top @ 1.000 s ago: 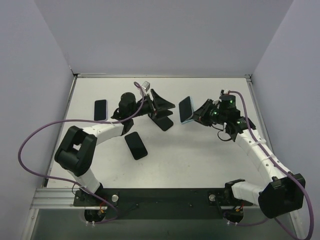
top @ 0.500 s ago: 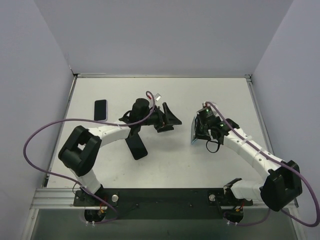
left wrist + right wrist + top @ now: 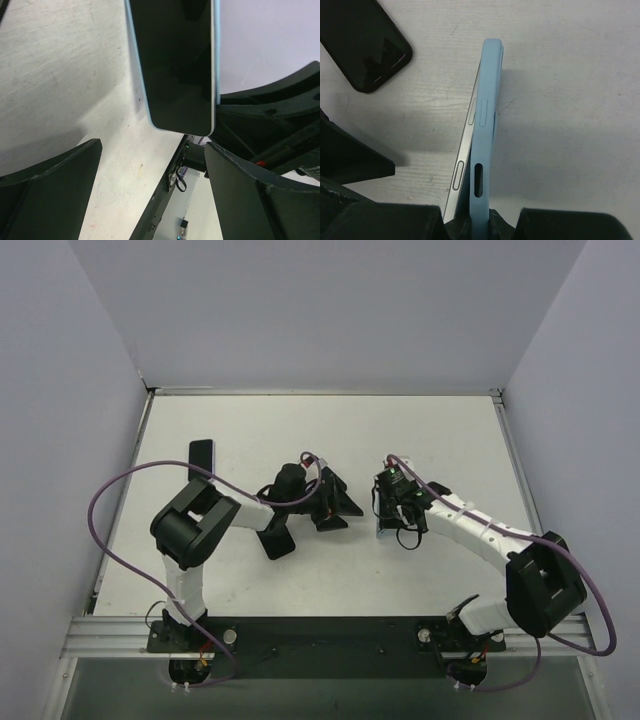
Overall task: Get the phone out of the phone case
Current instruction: Remove the phone case from the phone.
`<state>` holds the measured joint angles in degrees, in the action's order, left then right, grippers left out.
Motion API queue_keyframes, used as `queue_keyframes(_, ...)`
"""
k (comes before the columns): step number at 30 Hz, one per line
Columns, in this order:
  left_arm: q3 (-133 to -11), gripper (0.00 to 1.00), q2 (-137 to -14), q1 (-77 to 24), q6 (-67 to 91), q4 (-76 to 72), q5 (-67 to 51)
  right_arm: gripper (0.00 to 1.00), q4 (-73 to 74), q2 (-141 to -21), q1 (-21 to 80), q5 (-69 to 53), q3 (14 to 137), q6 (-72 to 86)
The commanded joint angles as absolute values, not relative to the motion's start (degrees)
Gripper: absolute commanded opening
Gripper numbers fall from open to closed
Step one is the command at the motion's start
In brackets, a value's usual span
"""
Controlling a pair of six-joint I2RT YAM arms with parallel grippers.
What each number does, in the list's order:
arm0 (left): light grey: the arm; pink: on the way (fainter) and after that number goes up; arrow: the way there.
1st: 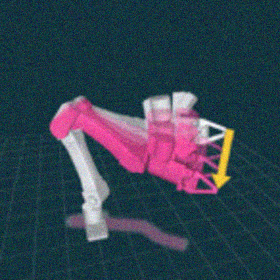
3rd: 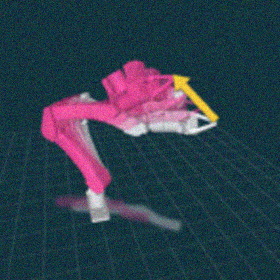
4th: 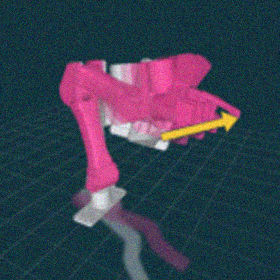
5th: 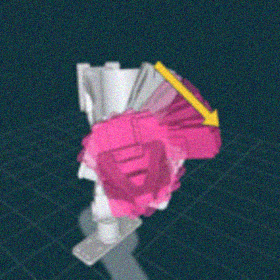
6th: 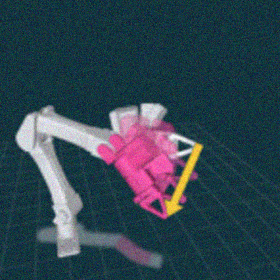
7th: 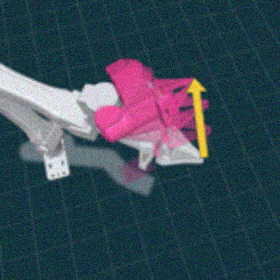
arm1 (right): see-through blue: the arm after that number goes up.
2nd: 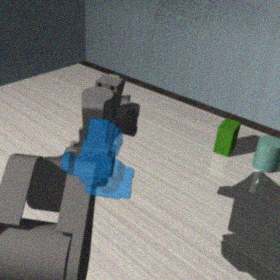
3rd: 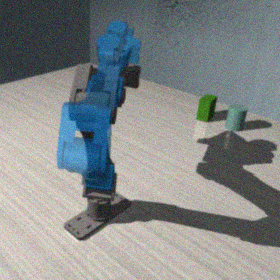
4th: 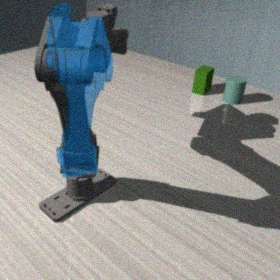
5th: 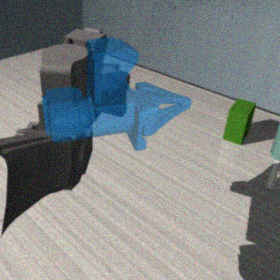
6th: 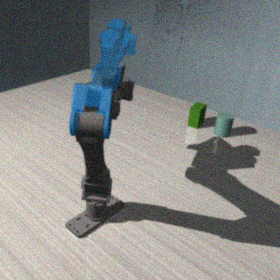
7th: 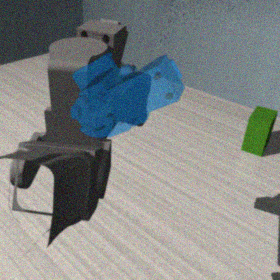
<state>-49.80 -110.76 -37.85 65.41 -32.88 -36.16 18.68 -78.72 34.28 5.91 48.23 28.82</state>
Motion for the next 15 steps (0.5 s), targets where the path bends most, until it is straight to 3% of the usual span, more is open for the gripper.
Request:
queue_keyframes(1,-50.2,0.96,-111.4,-38.8,64.9,-40.1,-35.6,0.0,14.3,-81.6,35.2,2.4,47.2,27.6)
queue_keyframes(7,-50.4,0.96,-112.9,-38.9,65.0,-42.1,-34.2,0.0,12.7,-84.7,35.9,1.0,47.0,27.3)
queue_keyframes(15,-56.5,0.92,-111.7,-40.3,55.3,-26.4,-29.0,0.0,10.0,-89.0,36.7,-1.6,46.4,28.3)
